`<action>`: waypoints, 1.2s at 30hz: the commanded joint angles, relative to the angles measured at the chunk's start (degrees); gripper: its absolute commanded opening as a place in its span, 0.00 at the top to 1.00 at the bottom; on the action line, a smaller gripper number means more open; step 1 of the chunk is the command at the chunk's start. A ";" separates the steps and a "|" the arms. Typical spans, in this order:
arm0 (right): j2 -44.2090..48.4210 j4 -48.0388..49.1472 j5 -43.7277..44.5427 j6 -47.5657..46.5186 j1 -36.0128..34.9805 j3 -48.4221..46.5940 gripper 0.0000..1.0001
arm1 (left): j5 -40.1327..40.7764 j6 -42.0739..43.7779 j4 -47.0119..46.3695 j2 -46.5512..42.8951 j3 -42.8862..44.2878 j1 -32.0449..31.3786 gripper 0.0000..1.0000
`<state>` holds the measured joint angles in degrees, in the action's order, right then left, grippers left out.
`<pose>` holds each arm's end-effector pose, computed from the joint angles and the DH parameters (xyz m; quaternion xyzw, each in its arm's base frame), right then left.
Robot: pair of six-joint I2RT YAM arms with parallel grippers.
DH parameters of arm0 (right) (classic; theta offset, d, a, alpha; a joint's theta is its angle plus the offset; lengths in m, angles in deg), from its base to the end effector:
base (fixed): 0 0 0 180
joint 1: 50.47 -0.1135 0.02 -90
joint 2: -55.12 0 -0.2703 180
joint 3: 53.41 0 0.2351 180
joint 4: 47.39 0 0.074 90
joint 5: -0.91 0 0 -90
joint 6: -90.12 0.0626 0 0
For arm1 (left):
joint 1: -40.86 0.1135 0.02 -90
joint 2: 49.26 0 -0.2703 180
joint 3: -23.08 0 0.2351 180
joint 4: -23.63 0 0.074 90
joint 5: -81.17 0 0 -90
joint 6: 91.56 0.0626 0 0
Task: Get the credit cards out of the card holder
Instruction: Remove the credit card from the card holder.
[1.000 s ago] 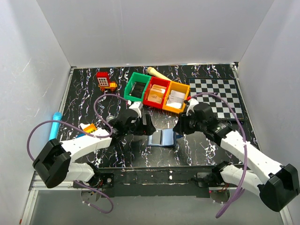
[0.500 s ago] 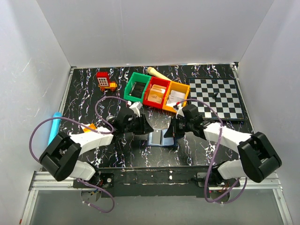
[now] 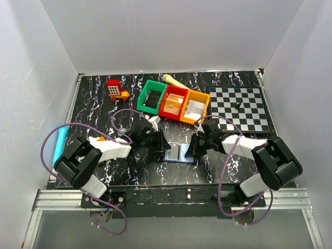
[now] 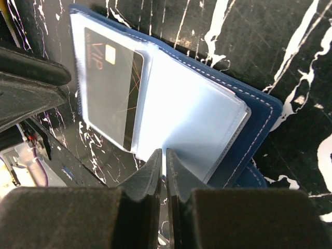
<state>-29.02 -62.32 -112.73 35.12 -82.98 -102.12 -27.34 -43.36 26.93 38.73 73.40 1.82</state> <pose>0.2123 0.1651 0.1450 -0.0494 0.9221 0.3446 0.1689 0.2184 -0.2027 0.1525 0.0451 0.8994 -0.3769 0.2169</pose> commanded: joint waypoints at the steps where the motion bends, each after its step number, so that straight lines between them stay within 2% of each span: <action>1: -1.37 0.67 0.79 0.15 1.13 0.89 0.85 | -0.22 -1.26 -1.70 0.69 0.07 0.29 0.78; 6: -2.61 0.85 1.05 -0.46 1.31 1.15 0.84 | -0.13 -2.14 -2.31 0.96 -1.69 0.20 0.80; 10: -3.14 0.23 1.49 -1.87 1.40 0.62 0.84 | 1.18 -2.76 -2.84 -2.28 -3.36 0.20 0.80; 13: -2.26 -1.88 1.93 -2.57 1.40 0.27 0.83 | 2.94 -1.80 -1.79 -6.50 -3.45 0.11 0.76; 15: -1.30 -2.67 2.37 -3.10 1.40 0.18 0.81 | 2.95 -0.83 -0.74 -7.82 -2.22 0.20 0.69; 17: 0.19 -3.46 2.98 -3.19 1.40 0.01 0.76 | 2.51 -0.30 0.23 -7.83 -0.73 0.20 0.66; 20: 3.44 -4.16 3.69 -3.45 1.40 -0.25 0.61 | 1.02 0.23 0.06 -5.99 0.94 0.20 0.66; 23: 5.56 -3.99 3.69 -3.28 1.49 -0.43 0.55 | 0.05 0.23 -0.82 -3.36 1.38 0.11 0.67; 29: 6.09 3.29 -0.17 0.67 1.31 0.27 0.55 | -0.39 -0.56 -3.01 -0.10 0.42 0.20 0.69; 36: 2.58 9.98 -3.69 4.89 1.31 -0.08 0.55 | -0.40 -0.82 -3.54 0.34 -0.29 0.20 0.70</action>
<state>-24.56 -58.41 -113.48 37.07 -81.93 -101.75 -27.34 -44.33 25.05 39.32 73.51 1.82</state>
